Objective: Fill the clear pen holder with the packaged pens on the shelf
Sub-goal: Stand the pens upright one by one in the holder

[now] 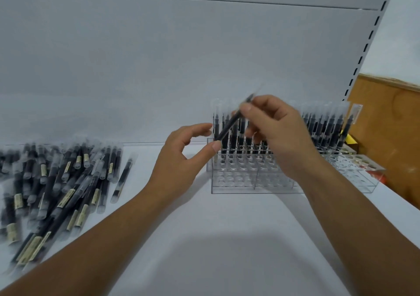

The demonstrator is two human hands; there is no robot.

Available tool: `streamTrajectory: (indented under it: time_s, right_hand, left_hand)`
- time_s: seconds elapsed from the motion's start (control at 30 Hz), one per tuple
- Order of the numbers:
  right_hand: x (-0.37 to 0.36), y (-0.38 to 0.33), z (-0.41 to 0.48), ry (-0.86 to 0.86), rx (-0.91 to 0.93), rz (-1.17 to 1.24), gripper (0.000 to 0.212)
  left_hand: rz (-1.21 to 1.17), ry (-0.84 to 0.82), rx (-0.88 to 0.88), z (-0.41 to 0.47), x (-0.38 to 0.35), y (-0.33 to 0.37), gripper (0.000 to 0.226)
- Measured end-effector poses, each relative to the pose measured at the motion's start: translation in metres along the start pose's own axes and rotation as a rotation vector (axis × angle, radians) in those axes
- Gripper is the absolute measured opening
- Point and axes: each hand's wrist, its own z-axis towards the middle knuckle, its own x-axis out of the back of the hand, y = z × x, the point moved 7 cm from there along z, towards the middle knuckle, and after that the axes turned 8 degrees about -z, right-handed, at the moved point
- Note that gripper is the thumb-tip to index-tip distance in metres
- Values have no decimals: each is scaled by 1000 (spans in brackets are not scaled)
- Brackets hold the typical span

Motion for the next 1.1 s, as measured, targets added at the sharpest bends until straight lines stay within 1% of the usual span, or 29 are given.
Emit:
streamTrajectory:
  time_s: [0.1, 0.17, 0.23, 0.33, 0.4, 0.47, 0.57, 0.7, 0.83, 0.9, 1.1]
  right_hand:
    - [25, -3, 4, 186, 26, 34, 3]
    - [35, -2, 4, 274, 65, -20, 2]
    - [39, 1, 5, 301, 94, -115, 4]
    - [37, 3, 7, 293, 128, -244, 6]
    - [35, 3, 8, 284, 152, -301, 3]
    - [33, 2, 8, 280, 177, -353, 8]
    - [31, 3, 8, 268, 187, -387, 11]
    - [26, 9, 10, 222, 172, -443, 14]
    - [18, 20, 11, 150, 122, -513, 7]
    - [15, 23, 12, 116, 95, -556, 7]
    - [17, 24, 13, 126, 57, -667, 11]
  left_hand:
    - [29, -80, 189, -6, -6, -13, 52]
    - [65, -153, 233, -10, -13, -18, 64]
    - [76, -213, 252, -11, -18, -22, 72]
    - [94, -271, 244, -8, -20, -24, 77]
    - [116, -277, 231, -8, -20, -26, 76]
    - [123, -279, 232, -8, -20, -27, 76]
    - [130, -286, 225, -8, -21, -29, 83]
    - [125, -285, 220, -7, -21, -30, 86]
    - [126, -285, 215, -7, -21, -30, 85]
    - [121, -286, 213, -6, -22, -30, 84]
    - [119, -289, 206, -5, -22, -31, 82]
